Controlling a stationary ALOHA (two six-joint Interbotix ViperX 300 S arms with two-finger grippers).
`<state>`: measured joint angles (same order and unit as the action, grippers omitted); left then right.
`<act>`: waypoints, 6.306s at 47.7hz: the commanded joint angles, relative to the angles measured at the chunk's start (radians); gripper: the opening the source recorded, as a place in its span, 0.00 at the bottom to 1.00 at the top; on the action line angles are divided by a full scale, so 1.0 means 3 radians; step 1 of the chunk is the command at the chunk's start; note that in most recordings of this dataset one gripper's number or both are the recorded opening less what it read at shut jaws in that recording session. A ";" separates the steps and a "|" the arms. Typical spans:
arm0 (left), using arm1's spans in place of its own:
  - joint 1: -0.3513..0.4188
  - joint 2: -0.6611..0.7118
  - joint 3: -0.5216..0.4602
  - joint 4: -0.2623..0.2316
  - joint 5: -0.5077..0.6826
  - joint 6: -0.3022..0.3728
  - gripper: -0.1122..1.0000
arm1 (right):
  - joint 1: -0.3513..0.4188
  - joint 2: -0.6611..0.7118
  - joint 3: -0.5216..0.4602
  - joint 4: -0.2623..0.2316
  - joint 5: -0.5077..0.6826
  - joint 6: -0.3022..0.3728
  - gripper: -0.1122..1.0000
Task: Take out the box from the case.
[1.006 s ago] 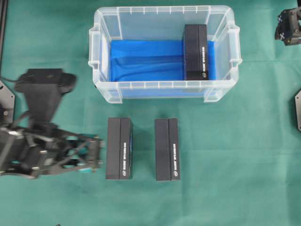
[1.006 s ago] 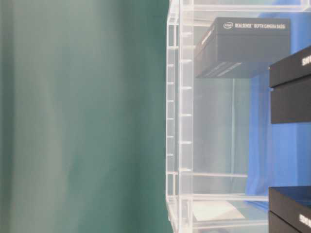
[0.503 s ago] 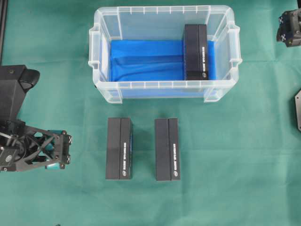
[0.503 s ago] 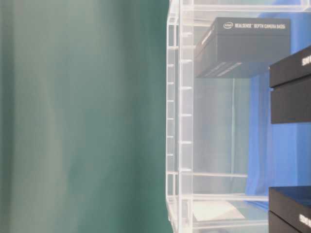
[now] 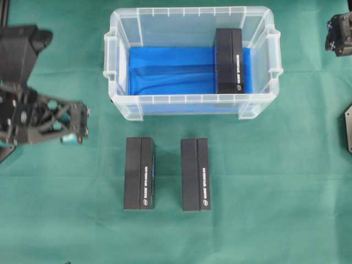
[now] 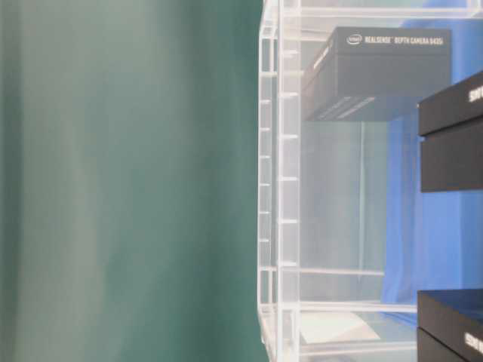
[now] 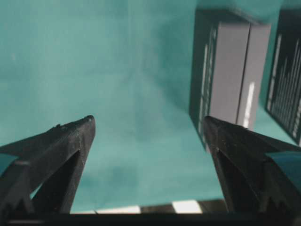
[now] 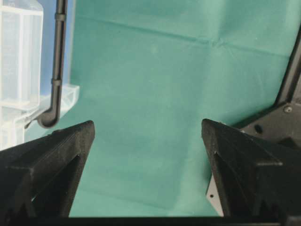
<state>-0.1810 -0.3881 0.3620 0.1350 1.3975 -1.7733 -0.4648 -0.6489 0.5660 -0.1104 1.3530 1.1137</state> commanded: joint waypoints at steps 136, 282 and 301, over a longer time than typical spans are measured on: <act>0.1590 -0.0291 0.0128 -0.0230 0.0133 0.1677 0.98 | 0.0552 0.1841 -0.1473 0.0077 -0.0404 0.0593 0.92; 0.1585 -0.0312 0.0128 -0.0230 0.0138 0.1733 0.98 | 0.0624 0.2188 -0.1243 -0.0072 -0.0839 0.0695 0.93; 0.1575 -0.0317 0.0133 -0.0230 0.0133 0.1749 0.98 | 0.0614 0.2296 -0.1084 -0.0056 -0.1012 0.0690 0.93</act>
<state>0.2930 -0.4725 0.4203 0.0660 1.4373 -1.2502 -0.2807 0.0476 0.2424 -0.1273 1.0646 1.3223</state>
